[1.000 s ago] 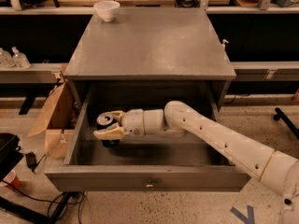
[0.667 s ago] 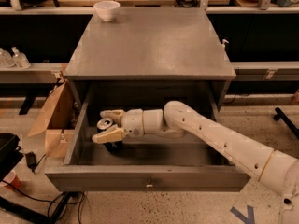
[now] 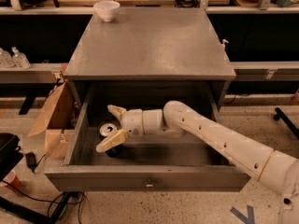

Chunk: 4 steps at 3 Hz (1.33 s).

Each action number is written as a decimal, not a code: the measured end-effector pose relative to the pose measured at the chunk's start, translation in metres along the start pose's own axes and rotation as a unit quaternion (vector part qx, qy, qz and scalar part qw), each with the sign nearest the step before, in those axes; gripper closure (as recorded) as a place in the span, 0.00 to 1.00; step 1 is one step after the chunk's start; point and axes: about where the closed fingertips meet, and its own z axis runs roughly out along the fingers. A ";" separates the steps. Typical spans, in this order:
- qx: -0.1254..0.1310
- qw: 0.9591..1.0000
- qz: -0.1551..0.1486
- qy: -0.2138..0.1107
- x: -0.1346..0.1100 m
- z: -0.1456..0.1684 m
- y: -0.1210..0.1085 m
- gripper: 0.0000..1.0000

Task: Place pepsi can into top drawer

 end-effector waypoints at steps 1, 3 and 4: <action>-0.015 1.000 0.007 0.016 -0.012 0.005 -0.008 0.00; -0.061 0.994 -0.004 0.091 -0.115 -0.015 -0.046 0.00; -0.062 0.994 -0.005 0.093 -0.115 -0.016 -0.047 0.00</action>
Offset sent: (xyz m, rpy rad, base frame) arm 0.0805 -0.0096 0.1278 -0.1665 0.0343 0.1900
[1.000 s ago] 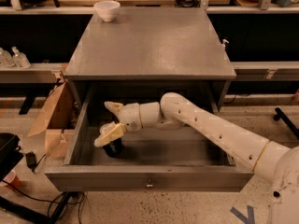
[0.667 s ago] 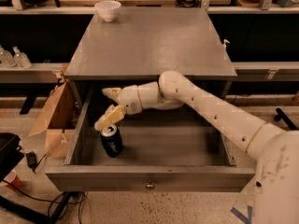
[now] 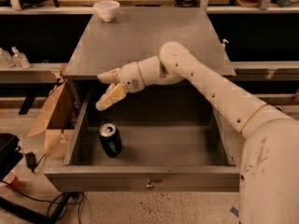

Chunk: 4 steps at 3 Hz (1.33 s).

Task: Place pepsi can into top drawer

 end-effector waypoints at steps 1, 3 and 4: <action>0.008 0.999 -0.009 0.051 -0.058 -0.025 -0.007 0.02; 0.058 0.987 -0.032 0.145 -0.149 -0.052 -0.037 0.54; 0.053 0.988 -0.031 0.141 -0.145 -0.049 -0.038 0.43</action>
Offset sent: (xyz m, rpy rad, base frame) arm 0.0656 -0.0078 0.1451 -0.2904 -0.0466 0.0454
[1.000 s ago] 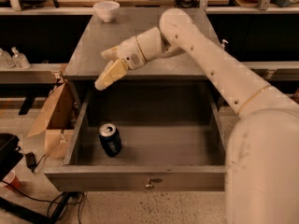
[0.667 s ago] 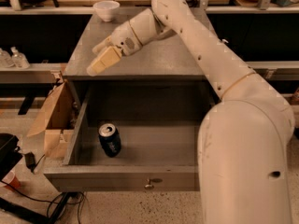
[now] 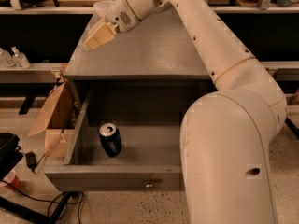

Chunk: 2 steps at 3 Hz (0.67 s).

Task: Place pepsi can into top drawer

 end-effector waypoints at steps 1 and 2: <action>0.004 1.000 0.004 0.005 0.003 0.000 -0.004 0.12; 0.031 0.999 0.017 0.022 0.013 -0.019 -0.018 0.00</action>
Offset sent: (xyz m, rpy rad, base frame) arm 0.0419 -0.0584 0.0107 -0.0859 -0.0238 -0.1505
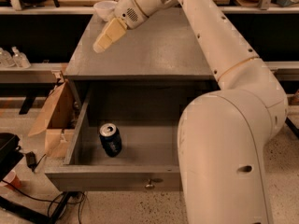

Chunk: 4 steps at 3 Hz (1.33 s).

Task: Place pepsi can into top drawer

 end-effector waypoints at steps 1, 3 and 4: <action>0.085 0.996 0.036 0.012 0.023 -0.066 -0.024 0.00; 0.292 0.948 0.128 0.023 0.078 -0.243 -0.024 0.00; 0.420 0.894 0.158 -0.003 0.081 -0.349 0.037 0.00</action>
Offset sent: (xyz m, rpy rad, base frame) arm 0.0088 -0.2926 0.0869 -0.0832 -0.1641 -0.7293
